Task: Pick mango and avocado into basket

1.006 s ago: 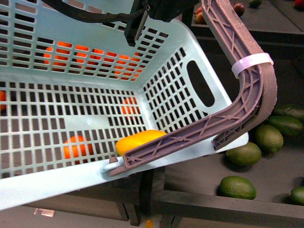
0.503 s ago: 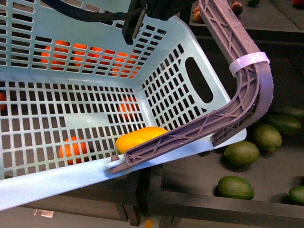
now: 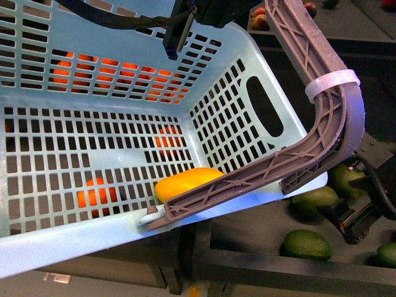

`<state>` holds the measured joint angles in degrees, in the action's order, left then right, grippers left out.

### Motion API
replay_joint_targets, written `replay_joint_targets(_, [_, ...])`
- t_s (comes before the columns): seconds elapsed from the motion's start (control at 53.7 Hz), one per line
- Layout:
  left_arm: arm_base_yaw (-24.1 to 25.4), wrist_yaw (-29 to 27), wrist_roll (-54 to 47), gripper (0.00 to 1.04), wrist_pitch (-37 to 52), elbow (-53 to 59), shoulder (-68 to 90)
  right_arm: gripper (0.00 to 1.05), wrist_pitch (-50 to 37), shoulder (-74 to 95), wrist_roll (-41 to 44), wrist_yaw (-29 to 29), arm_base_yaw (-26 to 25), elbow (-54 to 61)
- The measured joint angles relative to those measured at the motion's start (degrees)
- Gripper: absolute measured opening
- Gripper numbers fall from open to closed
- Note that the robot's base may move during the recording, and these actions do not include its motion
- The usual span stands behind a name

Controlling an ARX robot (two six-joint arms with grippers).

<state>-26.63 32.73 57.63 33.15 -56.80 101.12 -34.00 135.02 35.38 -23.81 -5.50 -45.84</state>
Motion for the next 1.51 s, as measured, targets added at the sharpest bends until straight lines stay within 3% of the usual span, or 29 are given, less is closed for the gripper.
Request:
replay_joint_targets(0.279, [0.0, 0.1, 0.0, 0.08, 0.0, 0.0, 0.0, 0.97, -5.9, 10.8, 0.1, 1.4, 0.0, -5.9])
replay_joint_targets(0.82, [0.0, 0.0, 0.0, 0.08, 0.0, 0.0, 0.0, 0.97, -11.6, 18.4, -7.2, 1.9, 1.2, -12.3])
replay_joint_targets(1.136, [0.0, 0.0, 0.0, 0.08, 0.0, 0.0, 0.0, 0.97, -18.9, 19.5, -12.5, 3.6, 2.1, -11.8])
replay_joint_targets(1.509, [0.0, 0.0, 0.0, 0.08, 0.0, 0.0, 0.0, 0.95, -19.3, 19.5, -14.5, 4.2, 2.2, -10.1])
